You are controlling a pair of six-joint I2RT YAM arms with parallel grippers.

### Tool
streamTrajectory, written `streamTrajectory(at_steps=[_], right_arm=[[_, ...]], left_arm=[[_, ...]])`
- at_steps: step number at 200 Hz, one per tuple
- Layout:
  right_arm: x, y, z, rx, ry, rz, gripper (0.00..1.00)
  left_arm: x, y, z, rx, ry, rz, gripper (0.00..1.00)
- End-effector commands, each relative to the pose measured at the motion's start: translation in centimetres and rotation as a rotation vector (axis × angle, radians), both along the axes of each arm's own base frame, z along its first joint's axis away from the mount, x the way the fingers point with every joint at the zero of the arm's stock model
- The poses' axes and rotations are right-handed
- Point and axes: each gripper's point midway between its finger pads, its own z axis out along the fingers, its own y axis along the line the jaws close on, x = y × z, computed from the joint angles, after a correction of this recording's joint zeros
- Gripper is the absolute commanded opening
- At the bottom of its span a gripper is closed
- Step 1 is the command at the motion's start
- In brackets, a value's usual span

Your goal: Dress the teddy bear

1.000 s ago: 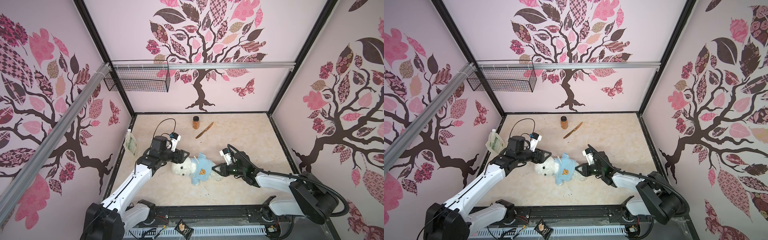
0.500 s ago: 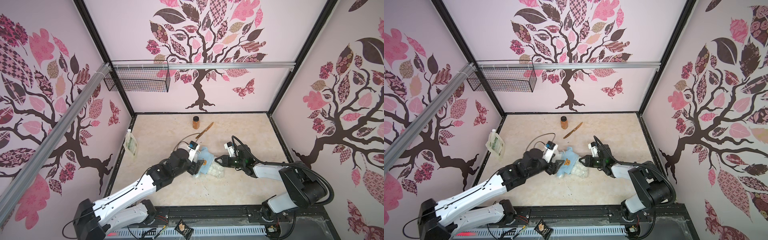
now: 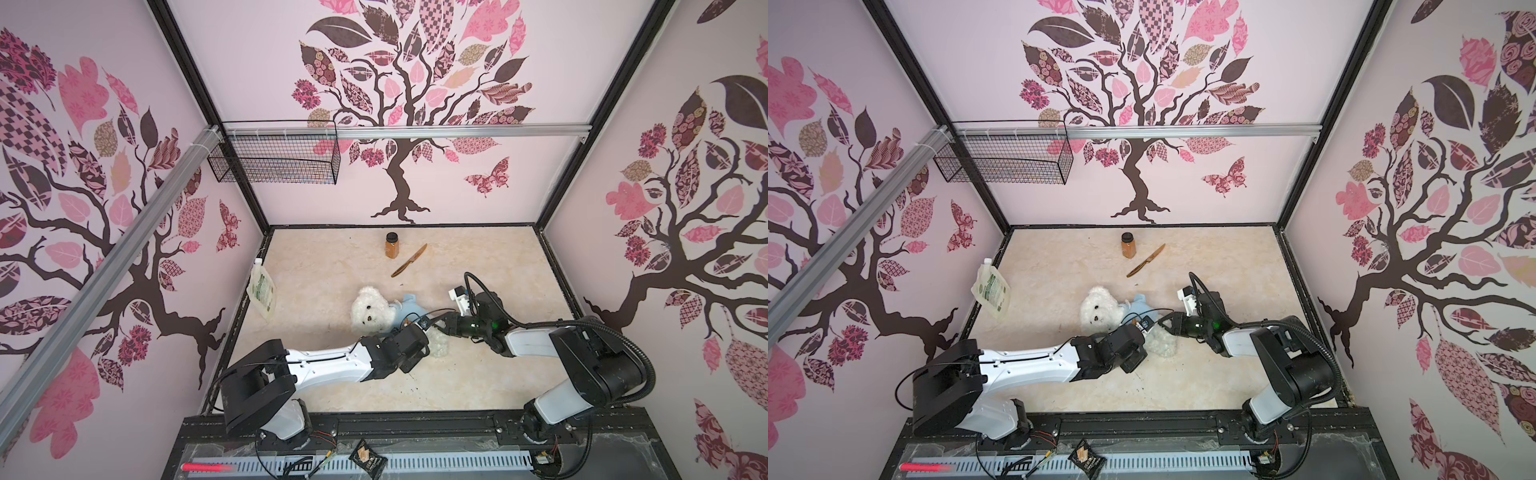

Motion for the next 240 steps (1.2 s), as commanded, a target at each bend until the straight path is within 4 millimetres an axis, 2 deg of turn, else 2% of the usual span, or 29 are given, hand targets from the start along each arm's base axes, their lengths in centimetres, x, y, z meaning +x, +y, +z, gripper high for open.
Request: streamTrajectory(at_steps=[1,33,79,111,149,180,204,226,230,240], right_arm=[[-0.8,-0.3,-1.4,-0.013,0.048,0.007,0.36],[-1.2,-0.5,-1.5,-0.017,0.047,0.007,0.37],[-2.3,-0.6,-0.6,-0.024,-0.017,0.000,0.41],[-3.2,0.1,1.2,-0.085,-0.180,0.024,0.48],[-3.3,1.1,3.7,-0.258,-0.449,0.027,0.65],[-2.4,1.3,3.1,-0.341,-0.502,0.014,0.73],[-2.7,2.1,2.7,-0.358,-0.528,0.038,0.75],[-3.1,2.8,2.2,-0.401,-0.563,0.041,0.81],[-3.1,2.8,2.1,-0.404,-0.561,0.034,0.85],[-2.7,2.7,1.9,-0.408,-0.554,0.012,0.86]], left_arm=[[2.1,-1.4,1.9,0.000,-0.101,0.012,0.58],[2.7,-1.9,2.7,-0.037,-0.149,0.019,0.35],[3.8,-1.0,3.9,-0.120,-0.161,0.064,0.00],[3.9,-0.2,5.4,-0.262,-0.126,0.089,0.00],[2.8,-0.1,6.6,-0.410,-0.047,0.074,0.00],[2.0,-0.2,6.6,-0.451,-0.009,0.067,0.00],[1.8,-0.3,6.5,-0.463,0.008,0.069,0.00],[1.5,-0.5,6.3,-0.477,0.032,0.065,0.00],[1.4,-0.6,6.4,-0.482,0.037,0.064,0.00],[1.2,-0.7,6.5,-0.496,0.047,0.060,0.00]])
